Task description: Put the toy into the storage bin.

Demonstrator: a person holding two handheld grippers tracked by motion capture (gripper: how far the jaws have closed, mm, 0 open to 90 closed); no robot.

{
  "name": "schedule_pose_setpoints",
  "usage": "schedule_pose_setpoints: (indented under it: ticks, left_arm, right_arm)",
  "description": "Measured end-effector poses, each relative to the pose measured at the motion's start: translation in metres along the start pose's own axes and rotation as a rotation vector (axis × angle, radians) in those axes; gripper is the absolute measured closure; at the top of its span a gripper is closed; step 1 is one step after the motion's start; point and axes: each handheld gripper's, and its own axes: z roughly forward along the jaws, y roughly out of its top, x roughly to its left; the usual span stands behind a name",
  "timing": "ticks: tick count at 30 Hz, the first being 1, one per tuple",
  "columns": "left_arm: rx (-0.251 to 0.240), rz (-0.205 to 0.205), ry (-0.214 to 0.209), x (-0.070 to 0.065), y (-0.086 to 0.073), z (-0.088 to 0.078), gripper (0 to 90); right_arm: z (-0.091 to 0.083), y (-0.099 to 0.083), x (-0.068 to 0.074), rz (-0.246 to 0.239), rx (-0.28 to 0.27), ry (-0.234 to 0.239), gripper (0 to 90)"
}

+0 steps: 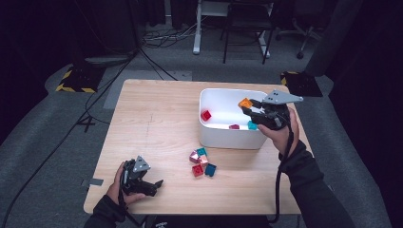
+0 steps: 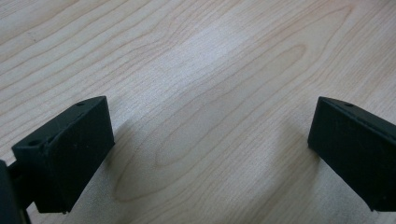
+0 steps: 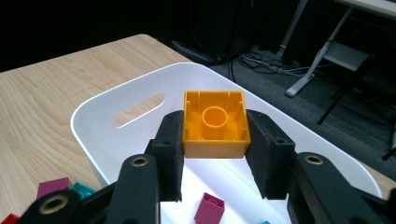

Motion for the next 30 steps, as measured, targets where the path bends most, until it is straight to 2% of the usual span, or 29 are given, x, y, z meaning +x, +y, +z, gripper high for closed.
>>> schedule_pose_setpoints:
  ticks: [7, 13, 25, 30]
  left_arm:
    - [-0.001, 0.001, 0.001, 0.0, 0.0, 0.0, 0.5]
    - [0.0, -0.001, -0.001, 0.0, 0.0, 0.0, 0.5]
    - [0.001, -0.001, -0.003, 0.0, 0.0, 0.0, 0.5]
    - [0.001, -0.001, -0.002, 0.0, 0.0, 0.0, 0.5]
  right_arm:
    - [0.019, 0.0, 0.001, -0.003, 0.038, -0.002, 59.2]
    - [0.029, -0.003, 0.0, 0.01, 0.092, -0.031, 59.2]
    - [0.036, -0.011, -0.008, 0.052, 0.118, -0.051, 58.2]
    - [0.033, -0.012, -0.006, 0.04, 0.119, -0.039, 57.5]
